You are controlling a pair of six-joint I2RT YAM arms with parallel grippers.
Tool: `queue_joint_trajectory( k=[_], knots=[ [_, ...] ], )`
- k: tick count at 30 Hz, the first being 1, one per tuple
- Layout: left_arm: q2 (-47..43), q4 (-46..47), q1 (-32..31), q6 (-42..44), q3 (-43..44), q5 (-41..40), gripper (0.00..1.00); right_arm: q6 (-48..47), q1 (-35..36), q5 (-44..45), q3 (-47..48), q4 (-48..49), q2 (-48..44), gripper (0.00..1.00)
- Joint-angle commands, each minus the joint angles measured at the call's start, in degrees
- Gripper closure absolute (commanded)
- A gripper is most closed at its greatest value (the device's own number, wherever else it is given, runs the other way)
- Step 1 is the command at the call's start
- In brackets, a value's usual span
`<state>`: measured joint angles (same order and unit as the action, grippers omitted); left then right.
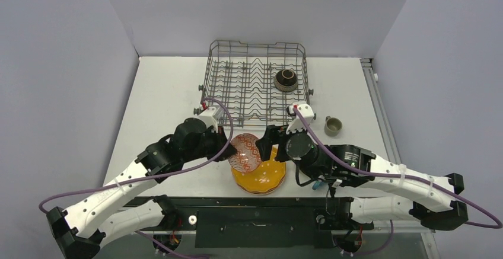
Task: Load the mixed dishes into the dish rack
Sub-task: Turn the bowl upside down on the dish rack.
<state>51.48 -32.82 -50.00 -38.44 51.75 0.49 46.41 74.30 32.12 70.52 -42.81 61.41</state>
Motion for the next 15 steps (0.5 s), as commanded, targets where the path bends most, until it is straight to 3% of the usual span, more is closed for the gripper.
queue_joint_trajectory(
  k=[1, 4, 7, 9, 15],
  knots=[
    [-2.8, 11.23, 7.09, -2.06, -3.02, 13.46, 1.0, -2.55, -0.49, -3.47, -4.02, 6.51, -5.54, 0.22],
    [-3.53, 14.27, 10.97, -2.87, -5.07, 19.63, 1.0, -2.36, -1.33, -6.33, -6.09, 8.65, -8.26, 0.21],
    [-3.29, 16.87, 12.55, -3.34, -6.78, 22.73, 1.0, -1.2, -2.03, -8.68, -7.94, 11.13, -9.54, 0.27],
    [-3.1, 18.47, 13.42, -3.58, -7.72, 24.84, 1.0, -0.67, -2.48, -10.74, -9.22, 12.94, -9.85, 0.2],
    [-3.74, 20.15, 15.8, -3.5, -9.07, 29.02, 1.0, 0.87, -2.84, -13.76, -11.17, 16.5, -9.08, 0.17]
  ],
)
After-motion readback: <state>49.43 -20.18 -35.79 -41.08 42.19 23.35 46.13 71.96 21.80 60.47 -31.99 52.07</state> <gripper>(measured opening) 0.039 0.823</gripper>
